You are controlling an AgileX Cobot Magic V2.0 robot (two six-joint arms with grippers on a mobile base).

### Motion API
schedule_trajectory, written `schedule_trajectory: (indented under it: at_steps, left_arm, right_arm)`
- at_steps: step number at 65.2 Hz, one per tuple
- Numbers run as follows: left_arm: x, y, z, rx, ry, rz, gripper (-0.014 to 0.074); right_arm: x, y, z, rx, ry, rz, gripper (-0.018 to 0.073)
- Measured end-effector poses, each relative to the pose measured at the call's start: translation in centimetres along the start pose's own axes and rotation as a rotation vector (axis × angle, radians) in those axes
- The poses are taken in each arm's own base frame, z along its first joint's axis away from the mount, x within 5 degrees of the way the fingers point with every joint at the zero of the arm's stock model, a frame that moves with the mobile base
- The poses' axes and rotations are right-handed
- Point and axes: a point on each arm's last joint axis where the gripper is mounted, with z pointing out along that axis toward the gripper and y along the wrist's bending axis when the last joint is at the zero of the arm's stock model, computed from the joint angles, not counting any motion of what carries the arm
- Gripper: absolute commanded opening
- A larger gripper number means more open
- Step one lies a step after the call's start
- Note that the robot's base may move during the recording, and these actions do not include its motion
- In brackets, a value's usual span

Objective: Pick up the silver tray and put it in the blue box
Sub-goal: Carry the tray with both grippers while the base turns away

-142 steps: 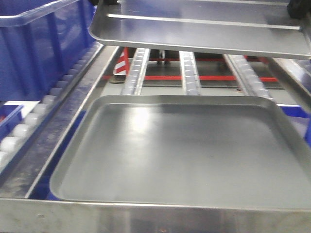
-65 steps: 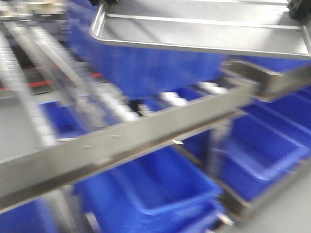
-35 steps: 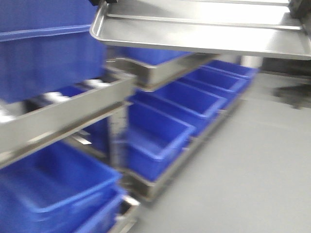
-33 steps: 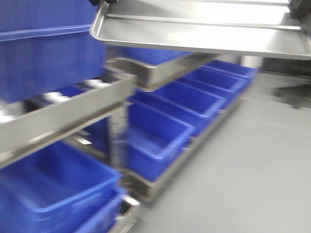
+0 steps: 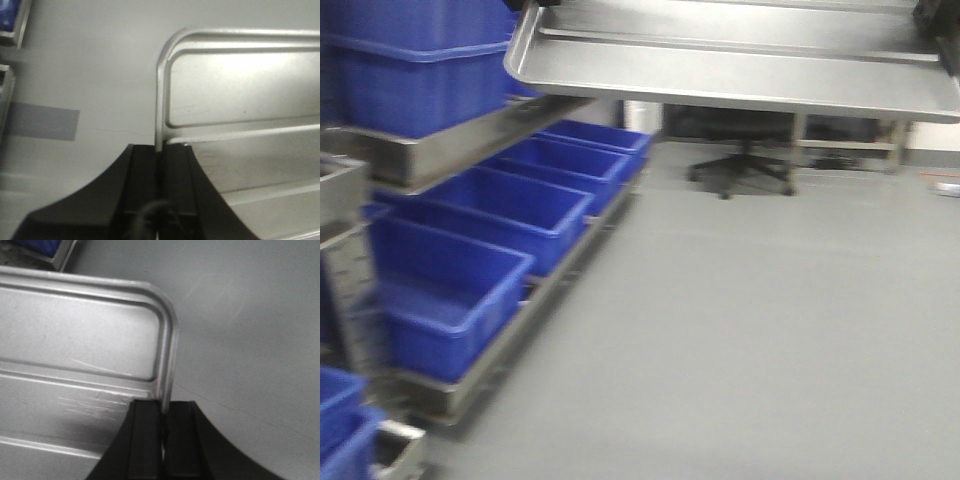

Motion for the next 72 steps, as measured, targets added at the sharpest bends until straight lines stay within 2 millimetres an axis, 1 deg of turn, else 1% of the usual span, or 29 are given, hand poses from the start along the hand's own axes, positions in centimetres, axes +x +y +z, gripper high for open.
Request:
schedule_trajectory:
  at_steps: [72]
  left_arm:
    - [0.07,-0.12,-0.03,0.003,0.001,0.003,-0.0098]
  right_arm:
    - [0.04,-0.02,-0.02,0.002,0.004,0.0,0.0059]
